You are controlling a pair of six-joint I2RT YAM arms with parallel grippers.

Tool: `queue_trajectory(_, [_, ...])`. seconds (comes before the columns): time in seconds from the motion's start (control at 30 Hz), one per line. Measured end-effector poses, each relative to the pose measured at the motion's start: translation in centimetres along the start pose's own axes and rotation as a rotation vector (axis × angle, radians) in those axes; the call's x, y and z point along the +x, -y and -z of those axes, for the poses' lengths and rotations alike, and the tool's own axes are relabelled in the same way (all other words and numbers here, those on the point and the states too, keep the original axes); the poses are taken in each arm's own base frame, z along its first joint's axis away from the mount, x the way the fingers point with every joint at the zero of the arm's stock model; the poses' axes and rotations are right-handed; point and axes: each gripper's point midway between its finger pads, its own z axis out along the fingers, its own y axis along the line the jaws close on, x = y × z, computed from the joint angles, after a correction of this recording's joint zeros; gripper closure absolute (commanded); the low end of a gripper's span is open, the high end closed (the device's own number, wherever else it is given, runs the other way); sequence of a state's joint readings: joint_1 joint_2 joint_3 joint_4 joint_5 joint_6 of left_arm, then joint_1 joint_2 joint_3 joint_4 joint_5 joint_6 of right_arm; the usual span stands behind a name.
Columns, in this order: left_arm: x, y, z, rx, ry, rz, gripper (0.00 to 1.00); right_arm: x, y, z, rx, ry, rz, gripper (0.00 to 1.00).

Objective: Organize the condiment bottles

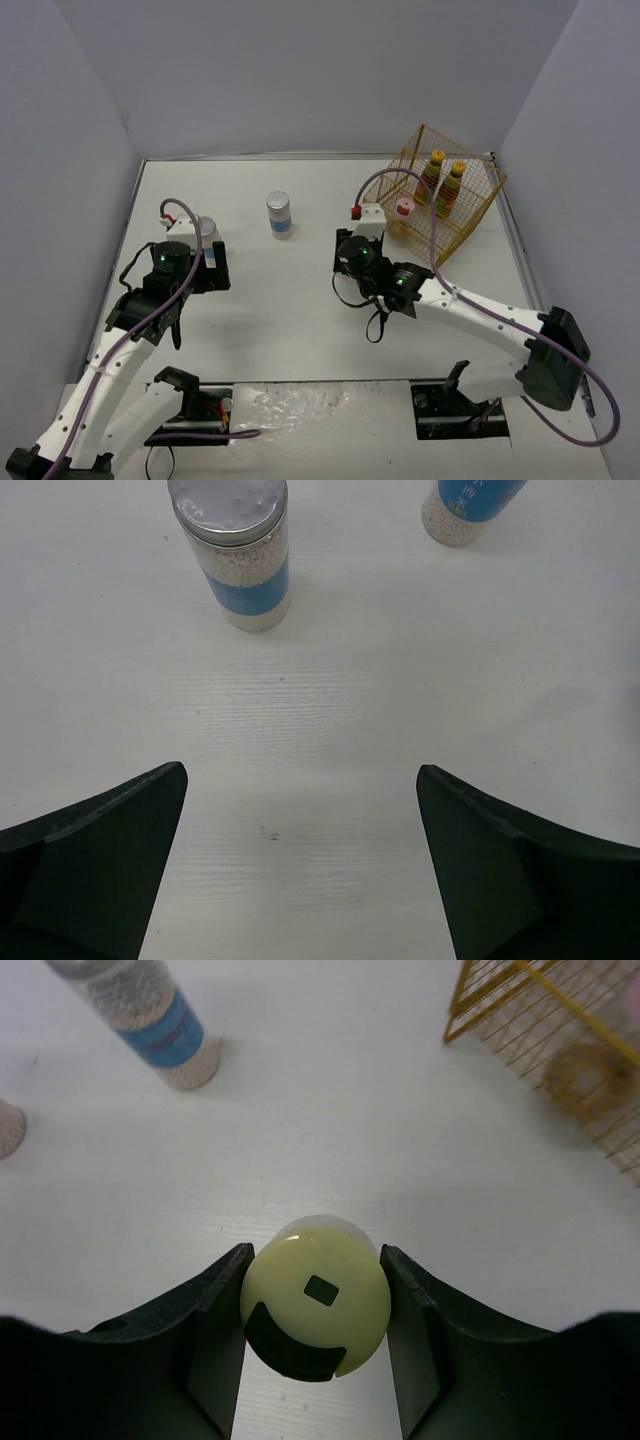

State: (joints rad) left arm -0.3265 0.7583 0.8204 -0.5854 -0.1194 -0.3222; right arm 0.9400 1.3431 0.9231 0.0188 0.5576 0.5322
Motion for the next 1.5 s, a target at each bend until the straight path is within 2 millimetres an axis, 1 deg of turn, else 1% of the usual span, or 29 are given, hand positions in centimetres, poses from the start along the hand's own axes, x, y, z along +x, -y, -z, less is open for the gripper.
queue_trajectory(0.07, [0.0,0.0,0.1,0.002,0.002,0.001,0.03,-2.4,2.5,0.8,0.046,0.043,-0.035,1.00])
queue_trajectory(0.1, [-0.1,0.0,0.1,0.005,0.003,0.002,0.03,-3.6,4.2,1.1,0.079,0.066,-0.055,1.00])
queue_trajectory(0.17, [-0.1,0.1,0.1,0.010,0.005,0.003,0.03,-6.2,8.3,1.6,0.172,0.117,-0.106,1.00])
queue_trajectory(0.23, [-0.1,0.2,0.2,0.014,0.005,0.003,0.03,-8.2,11.8,2.1,0.250,0.157,-0.148,1.00])
queue_trajectory(0.3, [-0.1,0.2,0.1,0.014,0.006,0.006,0.03,-9.3,14.7,2.3,0.318,0.178,-0.179,1.00])
queue_trajectory(0.33, [-0.1,0.1,0.1,0.013,0.006,0.007,0.03,-9.6,15.9,2.3,0.346,0.180,-0.187,1.00])
queue_trajectory(0.37, [-0.2,0.1,0.1,0.013,0.007,0.007,0.03,-9.7,17.0,2.1,0.371,0.177,-0.193,1.00])
queue_trajectory(0.47, [-0.2,0.0,0.1,0.011,0.010,0.010,0.03,-9.2,19.3,1.6,0.431,0.146,-0.193,1.00])
queue_trajectory(0.6, [-0.2,0.0,0.1,0.011,0.010,0.010,0.03,-8.2,21.0,0.7,0.472,0.099,-0.181,1.00])
queue_trajectory(0.67, [-0.2,0.1,0.1,0.014,0.010,0.010,0.03,-7.8,21.4,0.1,0.483,0.081,-0.172,1.00])
queue_trajectory(0.77, [-0.2,0.2,0.1,0.018,0.009,0.010,0.03,-7.9,21.9,-0.7,0.492,0.082,-0.171,1.00])
queue_trajectory(1.0, [-0.3,0.2,0.2,0.019,0.011,0.011,0.03,-8.6,22.7,-1.8,0.502,0.121,-0.189,1.00])
queue_trajectory(1.13, [-0.3,0.2,0.2,0.019,0.012,0.011,0.03,-8.7,23.2,-2.2,0.503,0.136,-0.199,1.00])
queue_trajectory(1.33, [-0.3,0.2,0.3,0.025,0.014,0.012,0.03,-8.8,23.3,-2.5,0.496,0.163,-0.194,1.00])
queue_trajectory(1.4, [-0.3,0.3,0.3,0.026,0.013,0.012,0.03,-8.1,23.4,-2.7,0.497,0.160,-0.186,1.00])
queue_trajectory(1.5, [-0.2,0.3,0.2,0.026,0.013,0.012,0.03,-6.6,23.7,-3.0,0.502,0.144,-0.175,1.00])
